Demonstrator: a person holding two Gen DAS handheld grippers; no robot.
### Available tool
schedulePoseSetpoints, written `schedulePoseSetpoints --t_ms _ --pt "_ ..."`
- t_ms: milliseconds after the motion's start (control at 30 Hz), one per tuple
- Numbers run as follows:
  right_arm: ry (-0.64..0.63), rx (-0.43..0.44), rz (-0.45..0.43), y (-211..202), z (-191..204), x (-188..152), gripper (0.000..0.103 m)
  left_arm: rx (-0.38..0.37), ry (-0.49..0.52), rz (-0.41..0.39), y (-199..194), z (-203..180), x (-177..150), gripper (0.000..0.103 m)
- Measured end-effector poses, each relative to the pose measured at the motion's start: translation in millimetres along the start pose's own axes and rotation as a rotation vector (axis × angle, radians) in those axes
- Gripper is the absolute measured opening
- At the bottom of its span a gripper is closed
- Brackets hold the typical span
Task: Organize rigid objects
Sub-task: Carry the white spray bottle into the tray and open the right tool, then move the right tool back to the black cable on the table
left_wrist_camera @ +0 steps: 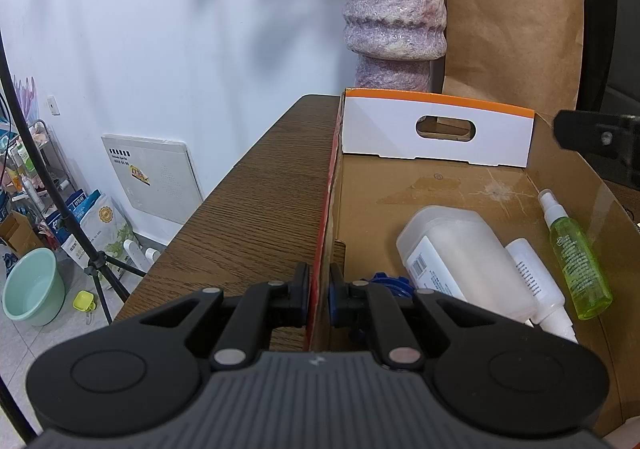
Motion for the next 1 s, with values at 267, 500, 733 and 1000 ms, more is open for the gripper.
schedulePoseSetpoints --t_ms 267,500,733,1000 --pt "0.045 -0.053 -0.016 -13 -28 -2 0.103 0.000 0.000 0.000 0 0 0 0.010" --pt "0.090 -0.127 -0.026 -32 -63 -11 0.103 0.000 0.000 0.000 0 0 0 0.010" --pt "0.087 -0.197 -0.008 -50 -94 -30 0.103 0.000 0.000 0.000 0 0 0 0.010" --pt "0.094 -0.256 0.054 -73 -128 -58 0.103 0.001 0.000 0.000 0 0 0 0.010"
Point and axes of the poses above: each gripper's, at about its wrist camera, not at the fingertips, and y roughly the way its jaws point, z to its left, x to its top, the point moved 3 cm from there along y, roughly the way its jaws point, and after that the axes turned 5 degrees about -x, right-handed, at the moved point
